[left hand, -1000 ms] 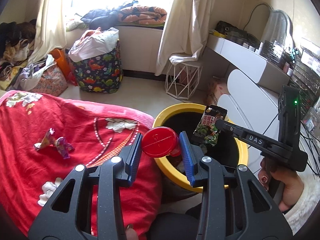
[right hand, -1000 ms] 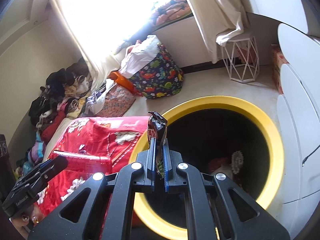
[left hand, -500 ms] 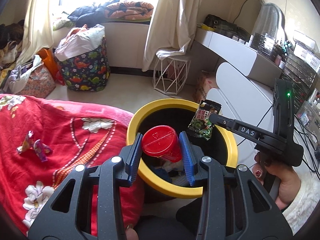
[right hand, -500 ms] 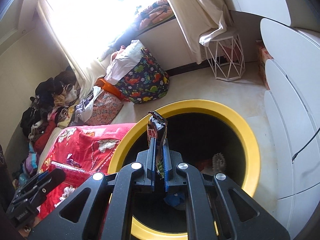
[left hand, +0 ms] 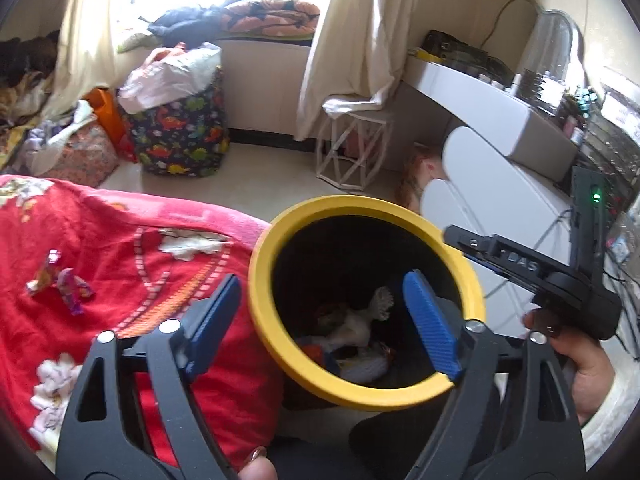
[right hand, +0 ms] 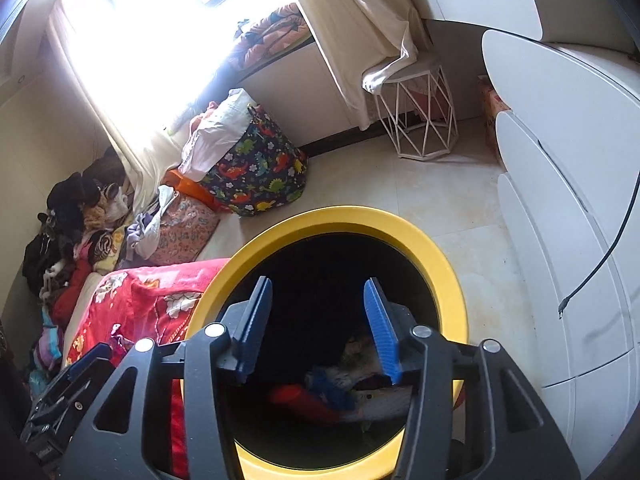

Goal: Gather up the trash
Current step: 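Move both open grippers back to the last wrappers on the bedspread, then grasp the crumpled foil wrapper with left gripper while right gripper grasps purple wrapper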

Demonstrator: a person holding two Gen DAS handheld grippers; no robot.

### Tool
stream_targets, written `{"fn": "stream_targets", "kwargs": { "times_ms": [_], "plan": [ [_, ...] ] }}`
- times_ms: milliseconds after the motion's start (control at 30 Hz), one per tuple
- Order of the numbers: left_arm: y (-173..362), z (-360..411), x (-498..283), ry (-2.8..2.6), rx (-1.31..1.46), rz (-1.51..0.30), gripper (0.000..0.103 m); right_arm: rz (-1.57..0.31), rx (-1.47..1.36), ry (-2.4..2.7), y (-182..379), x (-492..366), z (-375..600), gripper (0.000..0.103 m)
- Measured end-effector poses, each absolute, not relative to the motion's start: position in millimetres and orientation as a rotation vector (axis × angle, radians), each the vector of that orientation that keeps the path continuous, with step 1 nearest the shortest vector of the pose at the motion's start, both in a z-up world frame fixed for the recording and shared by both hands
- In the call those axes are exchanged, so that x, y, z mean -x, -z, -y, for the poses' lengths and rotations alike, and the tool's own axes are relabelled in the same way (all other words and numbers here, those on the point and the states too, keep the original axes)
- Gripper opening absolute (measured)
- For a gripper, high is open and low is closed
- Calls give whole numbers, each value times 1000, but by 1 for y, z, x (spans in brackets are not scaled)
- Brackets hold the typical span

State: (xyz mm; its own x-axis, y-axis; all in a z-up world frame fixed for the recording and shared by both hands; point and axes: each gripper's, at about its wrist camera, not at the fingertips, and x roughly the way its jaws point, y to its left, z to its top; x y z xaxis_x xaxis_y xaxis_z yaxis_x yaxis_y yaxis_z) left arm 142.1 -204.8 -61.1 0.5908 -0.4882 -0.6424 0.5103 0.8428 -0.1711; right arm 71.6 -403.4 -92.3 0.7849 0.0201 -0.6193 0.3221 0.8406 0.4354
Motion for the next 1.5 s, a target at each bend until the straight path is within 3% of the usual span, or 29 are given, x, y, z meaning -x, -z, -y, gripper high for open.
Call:
{"fn": "stream_targets", "kwargs": {
  "times_ms": [467, 1100, 1333, 1500],
  "plan": [
    [50, 136, -157, 411, 22, -683, 92, -667, -431, -37, 78, -92, 332, 60],
    [61, -25, -205, 80, 202, -715, 92, -779, -214, -354, 84, -161, 177, 64],
    [83, -66, -227, 36, 287, -803, 62, -796, -148, -451, 92, -195, 125, 63],
    [103, -77, -239, 47, 359, -862, 48, -833, -145, -470, 103, -218, 105, 46]
  ]
}}
